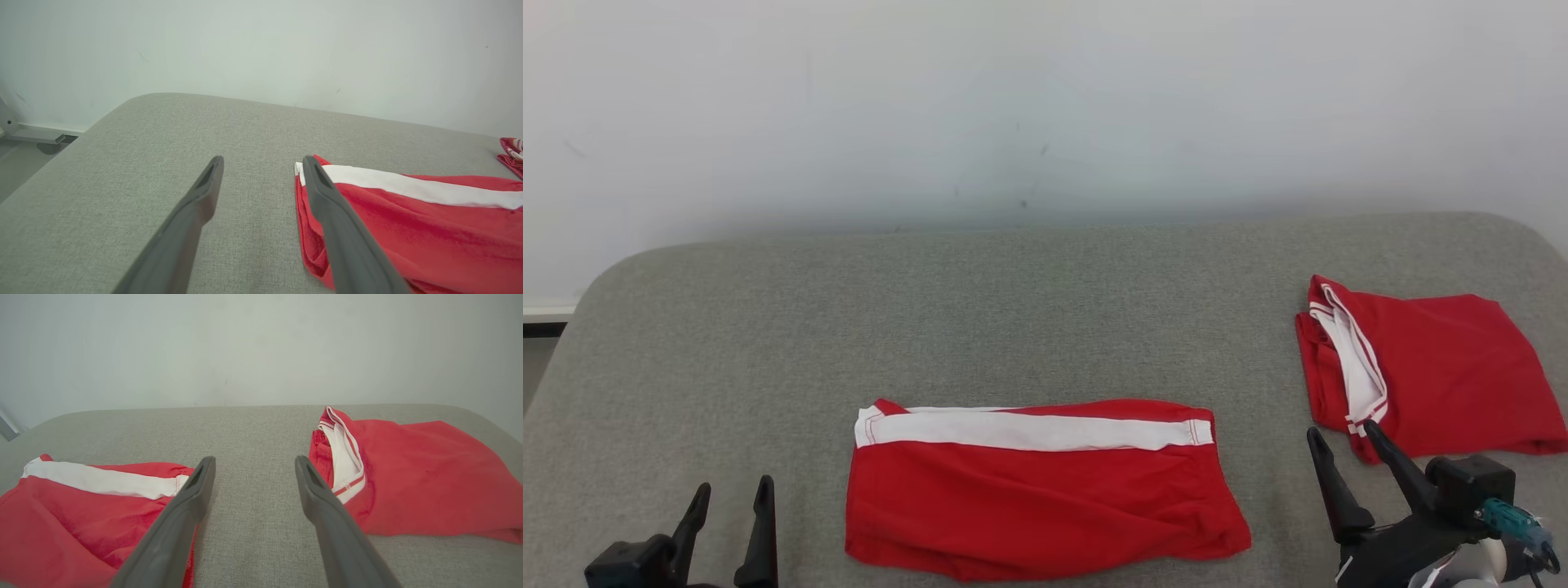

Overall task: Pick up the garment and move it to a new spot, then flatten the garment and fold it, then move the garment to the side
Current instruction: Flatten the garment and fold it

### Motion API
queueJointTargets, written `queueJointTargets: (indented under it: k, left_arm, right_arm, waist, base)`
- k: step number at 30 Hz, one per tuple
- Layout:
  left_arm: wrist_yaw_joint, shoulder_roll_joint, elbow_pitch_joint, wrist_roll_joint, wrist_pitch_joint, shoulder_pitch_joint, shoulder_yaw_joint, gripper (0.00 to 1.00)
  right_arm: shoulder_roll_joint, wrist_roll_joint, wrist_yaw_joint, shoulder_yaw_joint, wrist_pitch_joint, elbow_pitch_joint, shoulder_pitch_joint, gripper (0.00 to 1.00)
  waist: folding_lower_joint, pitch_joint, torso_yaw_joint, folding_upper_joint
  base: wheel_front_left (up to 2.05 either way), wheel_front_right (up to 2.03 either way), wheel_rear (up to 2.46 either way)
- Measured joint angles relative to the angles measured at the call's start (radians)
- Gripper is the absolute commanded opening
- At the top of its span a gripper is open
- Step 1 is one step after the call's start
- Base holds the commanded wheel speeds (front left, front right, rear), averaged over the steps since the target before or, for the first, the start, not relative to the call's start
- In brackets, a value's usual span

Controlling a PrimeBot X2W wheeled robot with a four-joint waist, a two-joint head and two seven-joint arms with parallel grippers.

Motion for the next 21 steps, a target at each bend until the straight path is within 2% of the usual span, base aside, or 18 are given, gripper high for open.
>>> queueJointTargets:
  k: [4, 10, 17, 21]
  left_arm:
    - [0.000, -0.007, -0.012, 0.019, 0.000, 0.000, 0.005, 1.00]
    - [0.000, -0.032, -0.020, 0.044, 0.000, -0.001, -0.006, 1.00]
    - [0.000, -0.042, -0.024, 0.063, 0.000, 0.000, -0.011, 1.00]
    - [0.000, -0.048, -0.028, 0.069, 0.000, 0.009, -0.010, 1.00]
  right_arm:
    - [0.011, 0.004, 0.004, 0.021, 0.031, 0.034, -0.017, 1.00]
    - [0.034, 0.047, 0.040, 0.055, 0.110, 0.075, -0.046, 1.00]
    - [0.046, 0.073, 0.072, 0.101, 0.247, 0.155, -0.098, 1.00]
    - [0.053, 0.083, 0.072, 0.115, 0.327, 0.205, -0.133, 1.00]
  waist:
    - [0.0000, 0.003, 0.033, 0.0000]
    - [0.0000, 0.003, 0.087, 0.0000]
    - [0.0000, -0.002, 0.151, 0.0000]
    - [0.0000, -0.006, 0.180, 0.0000]
  base:
    - [0.00, 0.00, 0.00]
    - [0.00, 0.00, 0.00]
    - [0.00, 0.00, 0.00]
    - [0.00, 0.00, 0.00]
